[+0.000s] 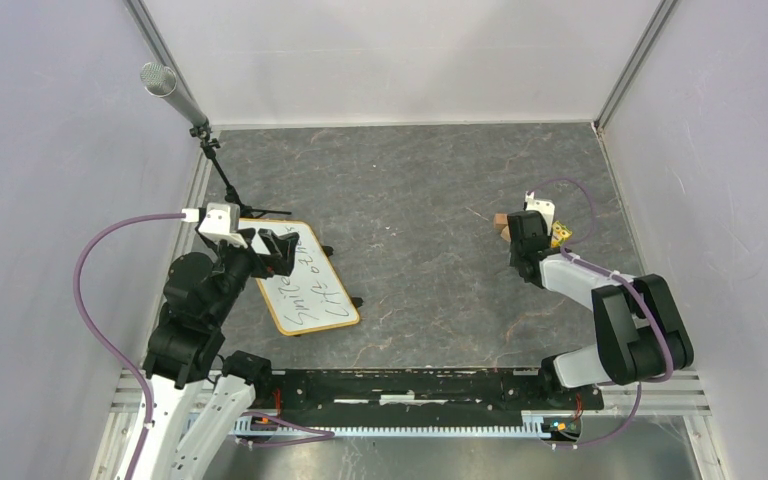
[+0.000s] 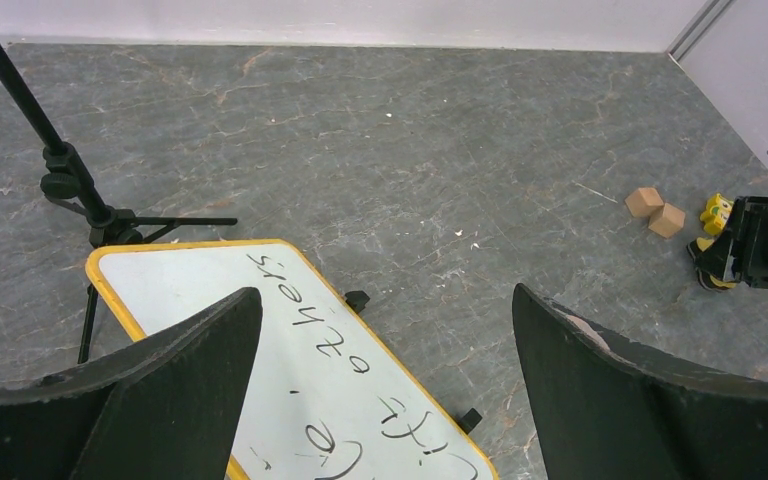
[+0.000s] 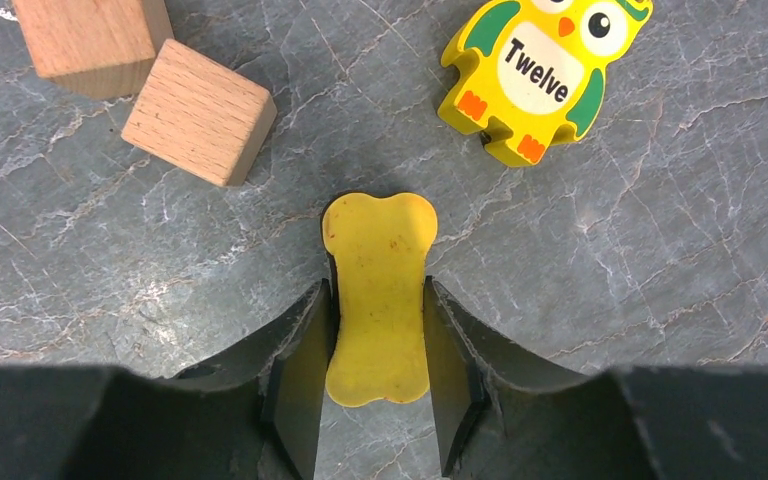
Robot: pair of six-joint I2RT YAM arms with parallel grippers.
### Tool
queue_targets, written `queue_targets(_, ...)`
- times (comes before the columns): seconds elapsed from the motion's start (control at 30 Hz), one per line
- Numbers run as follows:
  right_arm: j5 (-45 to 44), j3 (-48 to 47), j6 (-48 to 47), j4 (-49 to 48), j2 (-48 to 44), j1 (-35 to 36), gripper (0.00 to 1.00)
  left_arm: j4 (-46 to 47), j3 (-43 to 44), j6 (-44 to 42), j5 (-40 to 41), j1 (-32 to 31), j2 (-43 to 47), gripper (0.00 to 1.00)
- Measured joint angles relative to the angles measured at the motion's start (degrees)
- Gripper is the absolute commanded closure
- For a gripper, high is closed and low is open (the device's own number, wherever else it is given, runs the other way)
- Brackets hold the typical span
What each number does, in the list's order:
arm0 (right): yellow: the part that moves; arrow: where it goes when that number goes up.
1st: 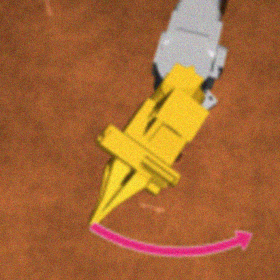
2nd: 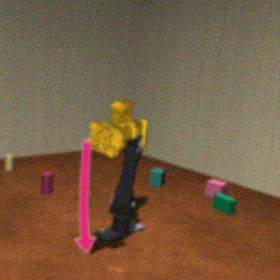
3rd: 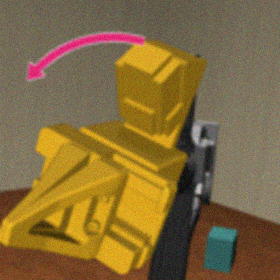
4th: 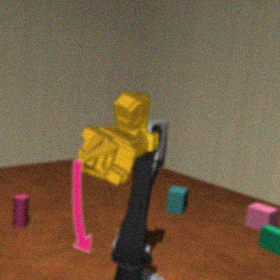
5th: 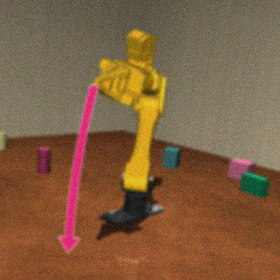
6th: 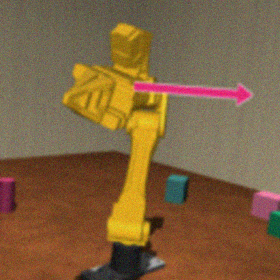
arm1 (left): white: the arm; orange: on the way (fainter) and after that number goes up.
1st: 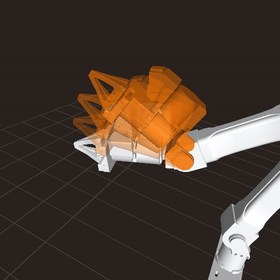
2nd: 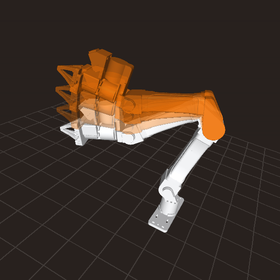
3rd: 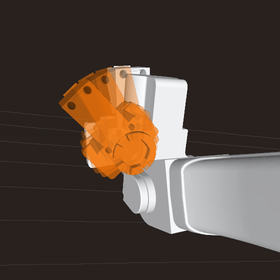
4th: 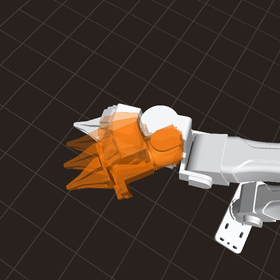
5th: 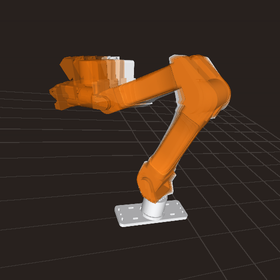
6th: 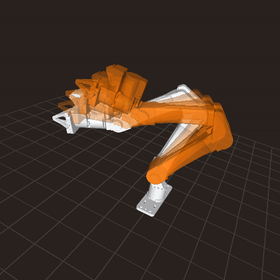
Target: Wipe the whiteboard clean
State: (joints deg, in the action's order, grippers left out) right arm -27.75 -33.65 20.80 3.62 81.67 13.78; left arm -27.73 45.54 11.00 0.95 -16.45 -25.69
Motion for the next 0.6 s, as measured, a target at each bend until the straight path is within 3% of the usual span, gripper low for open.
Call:
queue_targets(0.27, -0.37, 0.0, -0.04, -1.05, 0.68, 0.11, 0.75, -0.07, 0.0, 0.07, 1.03, -0.02, -2.78, 0.0)
queue_targets(0.6, 4.55, 1.44, -1.55, -4.52, -1.49, 0.11, 0.87, -0.61, 0.0, 1.6, 3.65, -0.02, -8.81, 0.0)
